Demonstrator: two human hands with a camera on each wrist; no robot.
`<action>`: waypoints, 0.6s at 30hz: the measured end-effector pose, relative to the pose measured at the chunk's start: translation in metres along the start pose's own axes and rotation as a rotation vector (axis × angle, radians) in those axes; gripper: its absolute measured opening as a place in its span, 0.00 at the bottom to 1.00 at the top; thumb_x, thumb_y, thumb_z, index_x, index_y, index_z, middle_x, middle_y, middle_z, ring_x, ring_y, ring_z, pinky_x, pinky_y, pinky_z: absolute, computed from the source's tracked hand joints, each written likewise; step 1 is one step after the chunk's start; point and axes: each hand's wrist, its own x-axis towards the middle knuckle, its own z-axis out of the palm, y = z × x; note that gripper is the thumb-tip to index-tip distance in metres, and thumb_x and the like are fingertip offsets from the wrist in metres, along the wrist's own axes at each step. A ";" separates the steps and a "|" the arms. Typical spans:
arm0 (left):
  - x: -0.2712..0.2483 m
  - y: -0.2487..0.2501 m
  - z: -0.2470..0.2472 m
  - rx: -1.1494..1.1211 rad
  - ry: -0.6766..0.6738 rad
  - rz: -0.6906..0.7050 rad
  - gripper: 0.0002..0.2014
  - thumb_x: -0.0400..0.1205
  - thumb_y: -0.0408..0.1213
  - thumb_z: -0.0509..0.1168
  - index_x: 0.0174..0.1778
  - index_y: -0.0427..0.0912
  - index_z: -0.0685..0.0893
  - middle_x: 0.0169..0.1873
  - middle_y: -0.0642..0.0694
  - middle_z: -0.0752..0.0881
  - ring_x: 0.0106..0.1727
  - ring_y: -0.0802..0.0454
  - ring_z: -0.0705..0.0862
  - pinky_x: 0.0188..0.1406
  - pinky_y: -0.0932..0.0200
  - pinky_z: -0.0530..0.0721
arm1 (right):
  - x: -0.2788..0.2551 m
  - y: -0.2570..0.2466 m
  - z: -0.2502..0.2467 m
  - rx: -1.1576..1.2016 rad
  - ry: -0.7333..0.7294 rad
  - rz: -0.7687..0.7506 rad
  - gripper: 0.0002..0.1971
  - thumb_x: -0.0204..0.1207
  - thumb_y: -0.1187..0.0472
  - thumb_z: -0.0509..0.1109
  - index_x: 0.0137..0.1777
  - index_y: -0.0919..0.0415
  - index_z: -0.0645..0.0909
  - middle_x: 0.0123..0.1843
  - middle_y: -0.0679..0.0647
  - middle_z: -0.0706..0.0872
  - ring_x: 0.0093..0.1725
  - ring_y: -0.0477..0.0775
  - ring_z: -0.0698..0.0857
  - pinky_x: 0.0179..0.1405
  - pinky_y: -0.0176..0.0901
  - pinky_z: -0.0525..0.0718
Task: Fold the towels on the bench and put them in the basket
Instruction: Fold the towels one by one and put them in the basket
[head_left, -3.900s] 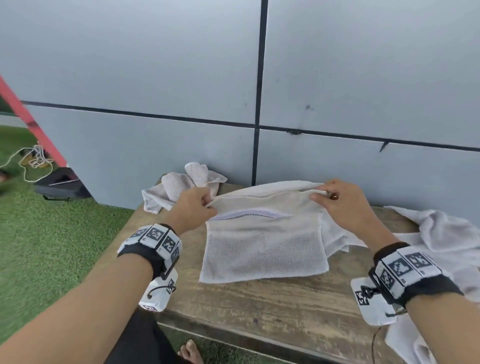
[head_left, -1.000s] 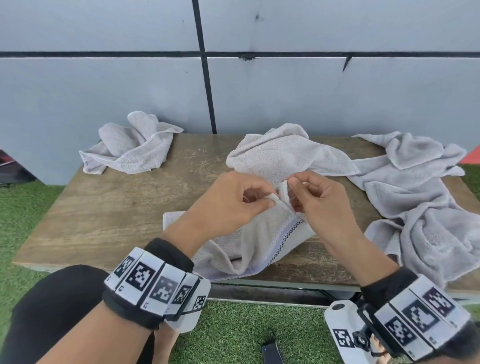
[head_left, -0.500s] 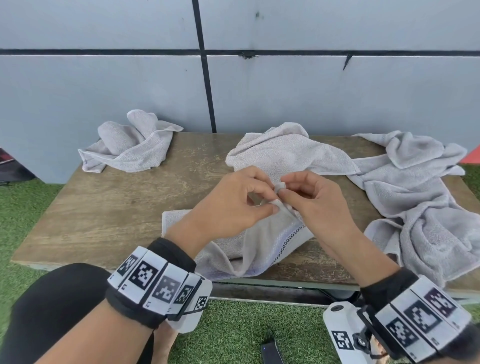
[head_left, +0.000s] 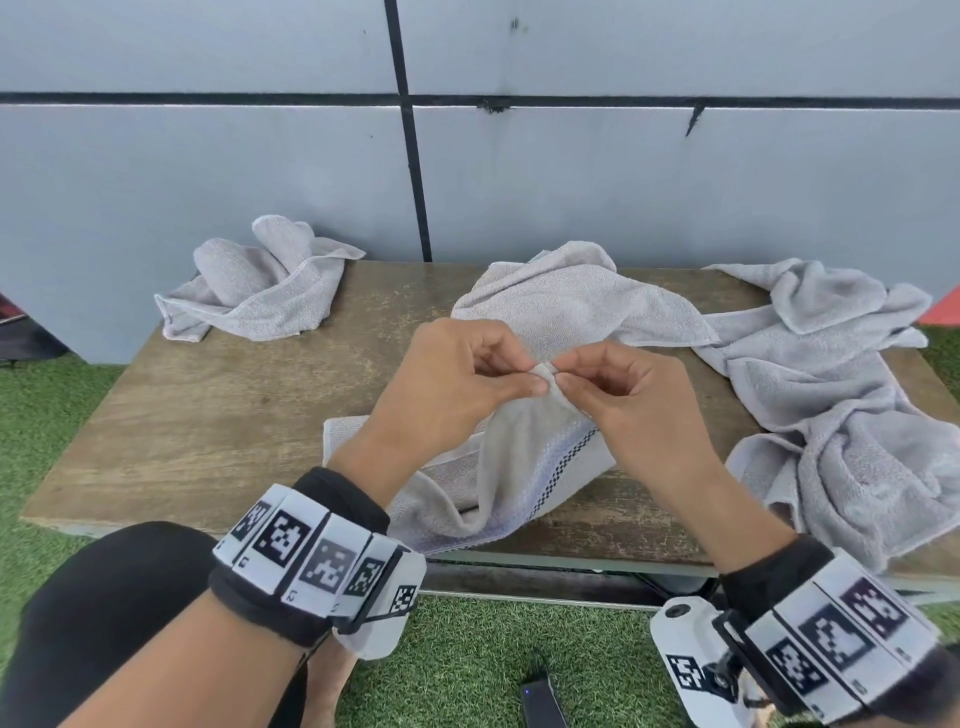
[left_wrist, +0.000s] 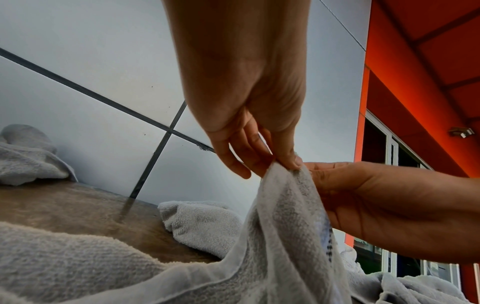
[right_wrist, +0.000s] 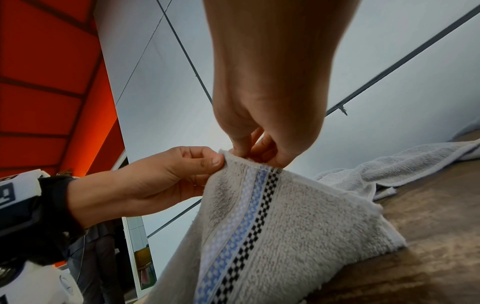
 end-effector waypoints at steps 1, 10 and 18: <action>0.000 0.000 0.000 -0.013 0.004 -0.001 0.08 0.69 0.30 0.83 0.37 0.36 0.90 0.35 0.43 0.93 0.41 0.44 0.93 0.46 0.52 0.92 | 0.000 0.000 0.000 0.009 0.000 -0.001 0.05 0.76 0.65 0.79 0.48 0.55 0.92 0.43 0.47 0.94 0.45 0.44 0.92 0.47 0.30 0.85; 0.001 -0.001 0.002 -0.019 0.001 -0.035 0.09 0.69 0.30 0.84 0.35 0.35 0.90 0.36 0.41 0.93 0.43 0.38 0.93 0.51 0.36 0.90 | -0.002 -0.001 0.001 0.038 -0.016 -0.002 0.06 0.78 0.67 0.76 0.50 0.58 0.92 0.43 0.47 0.95 0.47 0.45 0.93 0.50 0.31 0.86; 0.003 -0.004 0.001 -0.048 0.000 -0.004 0.09 0.66 0.27 0.85 0.33 0.34 0.89 0.40 0.43 0.92 0.39 0.51 0.90 0.47 0.51 0.90 | -0.005 -0.002 0.002 0.095 0.009 -0.009 0.05 0.77 0.69 0.77 0.49 0.59 0.92 0.42 0.49 0.94 0.45 0.45 0.92 0.49 0.31 0.86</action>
